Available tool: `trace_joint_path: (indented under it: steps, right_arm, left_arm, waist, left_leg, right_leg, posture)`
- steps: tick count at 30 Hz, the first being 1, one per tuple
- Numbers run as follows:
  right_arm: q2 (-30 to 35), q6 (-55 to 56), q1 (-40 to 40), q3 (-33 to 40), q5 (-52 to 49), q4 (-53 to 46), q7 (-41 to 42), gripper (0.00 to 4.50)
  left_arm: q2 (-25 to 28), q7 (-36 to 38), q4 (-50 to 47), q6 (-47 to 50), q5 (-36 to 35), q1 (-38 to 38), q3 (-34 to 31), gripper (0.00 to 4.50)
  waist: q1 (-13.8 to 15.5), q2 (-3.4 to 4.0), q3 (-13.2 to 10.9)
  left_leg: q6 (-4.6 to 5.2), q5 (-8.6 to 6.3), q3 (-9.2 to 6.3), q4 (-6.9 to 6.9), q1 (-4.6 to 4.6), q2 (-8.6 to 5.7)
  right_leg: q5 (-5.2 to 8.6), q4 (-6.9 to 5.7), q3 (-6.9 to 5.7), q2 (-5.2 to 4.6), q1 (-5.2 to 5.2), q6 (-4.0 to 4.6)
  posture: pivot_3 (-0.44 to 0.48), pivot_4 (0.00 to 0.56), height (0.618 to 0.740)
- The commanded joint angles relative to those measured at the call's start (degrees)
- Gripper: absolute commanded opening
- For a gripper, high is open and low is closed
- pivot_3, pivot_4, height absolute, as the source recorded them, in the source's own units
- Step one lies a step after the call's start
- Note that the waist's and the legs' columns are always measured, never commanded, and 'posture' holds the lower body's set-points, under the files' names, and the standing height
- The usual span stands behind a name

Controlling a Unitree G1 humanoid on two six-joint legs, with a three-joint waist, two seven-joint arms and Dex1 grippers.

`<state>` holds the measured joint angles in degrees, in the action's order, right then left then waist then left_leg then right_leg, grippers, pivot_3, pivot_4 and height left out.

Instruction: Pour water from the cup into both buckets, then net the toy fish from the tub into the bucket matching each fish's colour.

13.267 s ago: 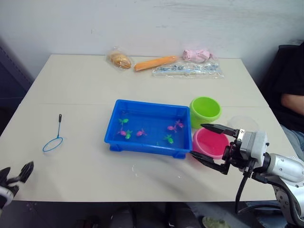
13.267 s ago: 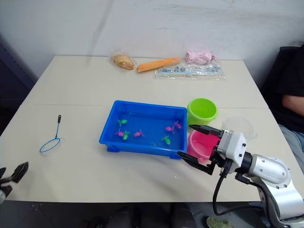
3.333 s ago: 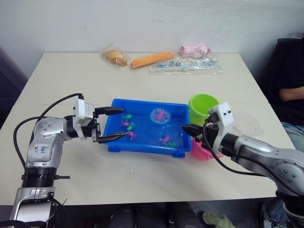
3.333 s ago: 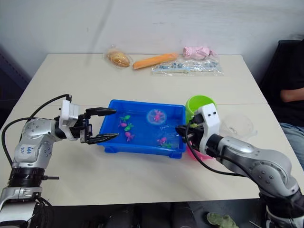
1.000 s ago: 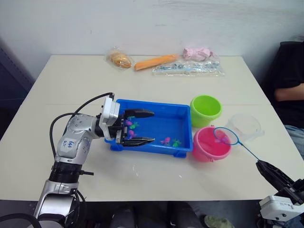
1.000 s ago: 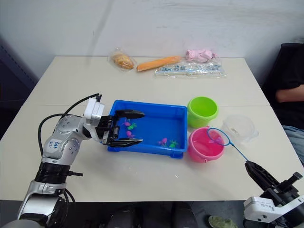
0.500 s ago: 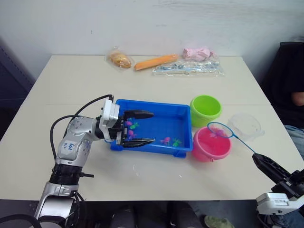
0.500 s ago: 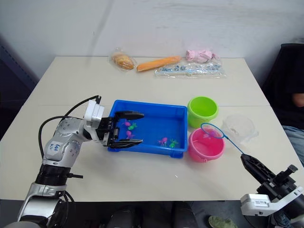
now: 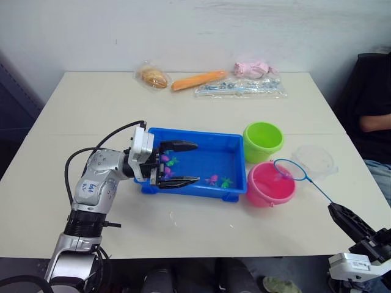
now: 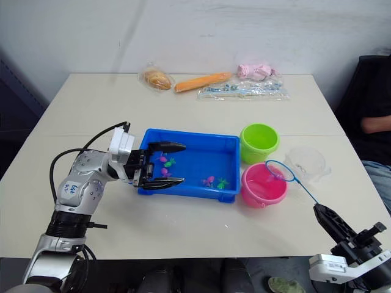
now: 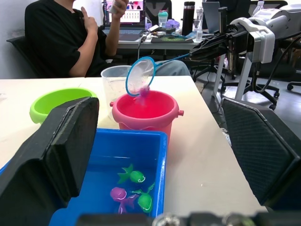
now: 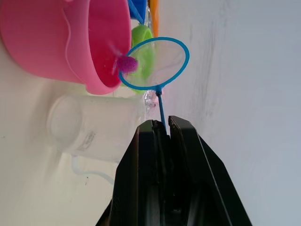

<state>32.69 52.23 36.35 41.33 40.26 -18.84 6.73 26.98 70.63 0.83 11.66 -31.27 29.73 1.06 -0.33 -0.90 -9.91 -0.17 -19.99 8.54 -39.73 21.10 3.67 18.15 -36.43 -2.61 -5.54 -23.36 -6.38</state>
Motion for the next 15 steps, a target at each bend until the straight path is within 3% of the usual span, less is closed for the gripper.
trace_joint_path:
  steps: [1,7,11,15]
  right_arm:
    - [0.1,1.2,1.7,-1.5,-1.7,-1.9,-0.1,0.0]
    - [0.6,-1.1,0.7,-1.0,-4.8,-0.2,-1.6,0.0]
    - [3.3,-5.7,0.9,-6.1,-20.8,-0.2,4.2,0.0]
    - [8.8,-19.8,0.3,-13.0,-48.1,-8.4,14.2,0.0]
  left_arm:
    - [-0.3,-0.4,-1.1,-0.7,-0.1,0.6,-0.4,4.47]
    - [-0.2,-0.8,-1.5,-0.7,-0.1,0.2,-0.5,4.47]
    - [0.4,-0.8,-1.1,-0.6,-0.1,0.1,-1.0,4.47]
    - [1.8,-1.1,1.3,-1.5,0.7,0.1,-2.5,4.47]
  waist:
    - [0.0,0.0,0.0]
    - [0.0,0.0,0.0]
    - [0.0,0.0,0.0]
    - [-0.4,0.01,0.0]
  left_leg:
    - [0.0,0.0,0.0,0.0,0.0,0.0]
    - [0.0,0.0,-0.02,-0.06,0.0,0.0]
    - [0.0,0.0,-0.03,-0.06,-0.01,0.01]
    - [0.02,0.01,-0.04,-0.08,-0.04,0.04]
  right_leg:
    - [0.01,-0.02,-0.01,0.0,0.0,0.01]
    - [0.02,-0.07,0.01,-0.01,0.0,0.03]
    - [0.02,-0.09,0.01,-0.01,0.0,0.03]
    - [0.02,-0.14,0.04,-0.01,0.0,0.03]
  posture:
    - [0.0,0.15,0.74]
    - [0.0,0.15,0.74]
    - [0.0,0.15,0.74]
    - [0.0,0.15,0.74]
